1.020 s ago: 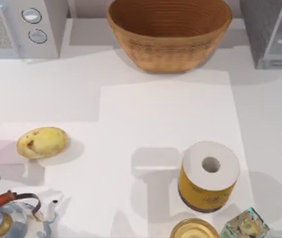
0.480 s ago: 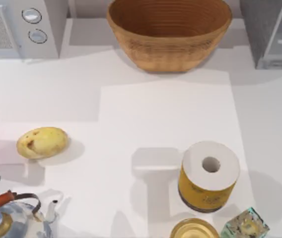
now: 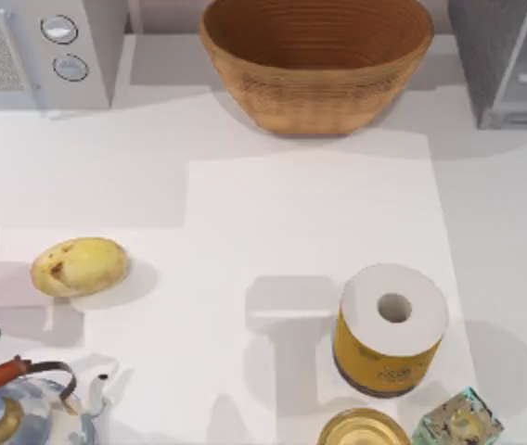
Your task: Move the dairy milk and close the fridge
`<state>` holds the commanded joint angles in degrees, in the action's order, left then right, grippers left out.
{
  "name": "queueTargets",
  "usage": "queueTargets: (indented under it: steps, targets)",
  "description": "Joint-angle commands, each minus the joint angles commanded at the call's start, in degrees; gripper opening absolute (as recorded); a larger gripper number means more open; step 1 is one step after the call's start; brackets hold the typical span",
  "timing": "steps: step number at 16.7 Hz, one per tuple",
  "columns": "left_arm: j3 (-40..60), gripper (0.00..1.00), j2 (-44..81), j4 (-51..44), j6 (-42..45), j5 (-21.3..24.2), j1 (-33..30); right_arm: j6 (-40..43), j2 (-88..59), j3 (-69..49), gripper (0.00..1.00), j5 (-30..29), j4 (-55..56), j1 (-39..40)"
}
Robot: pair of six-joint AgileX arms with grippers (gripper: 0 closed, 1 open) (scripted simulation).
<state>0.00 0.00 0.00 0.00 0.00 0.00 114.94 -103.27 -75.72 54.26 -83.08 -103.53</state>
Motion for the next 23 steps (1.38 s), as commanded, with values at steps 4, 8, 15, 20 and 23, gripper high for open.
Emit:
queueTargets:
  steps: [4,8,15,20,23]
  targets:
    - [0.0,1.0,0.0,0.0,0.0,0.0,0.0,0.2,-0.3,0.0,1.0,0.2,0.0,-0.2]
    - [0.0,1.0,0.0,0.0,0.0,0.0,0.0,-1.6,0.0,0.3,1.0,-0.4,1.7,1.4]
    - [0.0,1.0,0.0,0.0,0.0,0.0,0.0,-19.8,3.0,-0.3,1.0,-5.5,20.6,13.8]
    - [0.0,1.0,0.0,0.0,0.0,0.0,0.0,-38.7,2.8,-1.7,1.0,-8.0,36.7,24.5]
    - [0.0,1.0,0.0,0.0,0.0,0.0,0.0,-53.8,2.7,-0.3,1.0,-9.4,45.2,32.4]
